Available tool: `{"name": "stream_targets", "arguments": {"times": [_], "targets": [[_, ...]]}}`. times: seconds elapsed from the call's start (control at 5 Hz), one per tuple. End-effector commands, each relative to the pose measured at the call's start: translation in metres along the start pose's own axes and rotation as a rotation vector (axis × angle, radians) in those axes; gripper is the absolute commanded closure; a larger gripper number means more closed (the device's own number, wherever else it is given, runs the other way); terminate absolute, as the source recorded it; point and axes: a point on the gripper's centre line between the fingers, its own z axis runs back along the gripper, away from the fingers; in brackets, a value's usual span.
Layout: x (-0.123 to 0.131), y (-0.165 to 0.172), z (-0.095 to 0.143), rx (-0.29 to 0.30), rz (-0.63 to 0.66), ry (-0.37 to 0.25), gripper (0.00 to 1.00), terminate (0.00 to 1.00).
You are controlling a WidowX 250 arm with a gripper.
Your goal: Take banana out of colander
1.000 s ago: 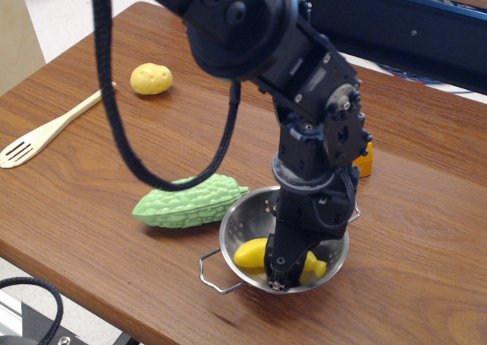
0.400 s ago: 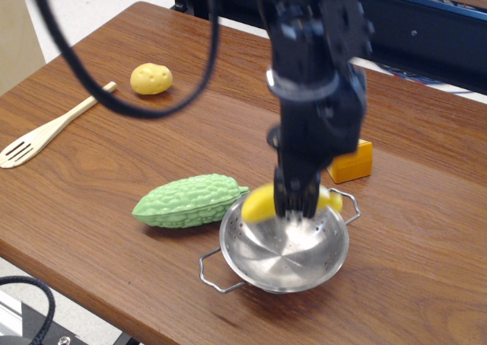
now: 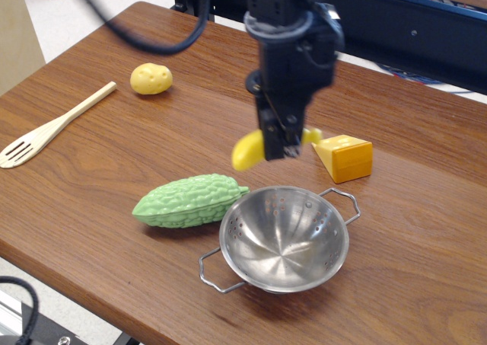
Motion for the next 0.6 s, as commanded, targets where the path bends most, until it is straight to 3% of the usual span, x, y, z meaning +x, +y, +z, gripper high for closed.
{"name": "stream_targets", "arguments": {"times": [0.0,0.4], "targets": [[-0.013,0.058,0.006,0.072,0.170,-0.023,1.00,0.00],[-0.007,0.090,-0.030,0.116,0.288,-0.056,1.00,0.00]]}}
